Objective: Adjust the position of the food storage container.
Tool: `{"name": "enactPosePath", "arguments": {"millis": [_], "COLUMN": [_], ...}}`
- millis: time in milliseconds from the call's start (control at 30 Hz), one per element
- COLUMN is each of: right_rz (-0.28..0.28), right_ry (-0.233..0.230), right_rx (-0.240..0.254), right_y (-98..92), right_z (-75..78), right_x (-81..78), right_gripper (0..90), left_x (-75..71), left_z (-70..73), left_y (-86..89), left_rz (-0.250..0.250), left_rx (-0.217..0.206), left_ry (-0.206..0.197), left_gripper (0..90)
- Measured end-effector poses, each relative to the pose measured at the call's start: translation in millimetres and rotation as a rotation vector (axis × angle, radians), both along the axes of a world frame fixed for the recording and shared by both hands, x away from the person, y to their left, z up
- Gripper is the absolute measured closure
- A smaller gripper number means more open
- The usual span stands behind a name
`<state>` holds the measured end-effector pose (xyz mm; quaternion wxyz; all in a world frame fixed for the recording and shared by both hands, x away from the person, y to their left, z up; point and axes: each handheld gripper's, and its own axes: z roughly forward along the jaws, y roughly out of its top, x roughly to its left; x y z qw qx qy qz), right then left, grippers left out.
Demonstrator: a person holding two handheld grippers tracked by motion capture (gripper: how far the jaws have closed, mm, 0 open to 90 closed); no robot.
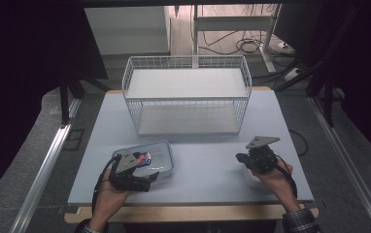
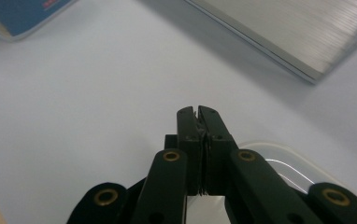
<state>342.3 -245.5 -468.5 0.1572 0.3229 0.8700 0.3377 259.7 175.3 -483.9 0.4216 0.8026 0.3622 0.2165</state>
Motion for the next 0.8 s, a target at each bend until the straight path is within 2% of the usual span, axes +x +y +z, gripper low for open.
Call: {"name": "enactPosePath", "arguments": {"millis": [200,400,533,800], "right_rz": [-0.031,-0.032,-0.066,-0.104], "right_ry": [0.014,0.018,0.036,0.056], "right_rx": [0.022,0.003,0.018,0.028], "right_y": [-15.3,-22.1,-40.7,-66.4], "right_z": [0.8,2.4,3.7,6.0], "right_x": [-5.5,-9.9,-11.4,-13.1], "right_gripper": [86.1,87.9,88.9,89.4], "left_x": [0.3,-0.1,1.1,2.4], "left_z": [-0.2,0.2,-0.8,-2.9], "left_y": [0.5,1.3,3.7,4.0], "left_rz": [0.002,0.005,0.010,0.017], "left_rx": [0.001,0.002,-0.019,-0.014], "left_ry": [0.000,0.001,0.014,0.025], "left_gripper": [6.6,6.6,6.6,6.5]}}
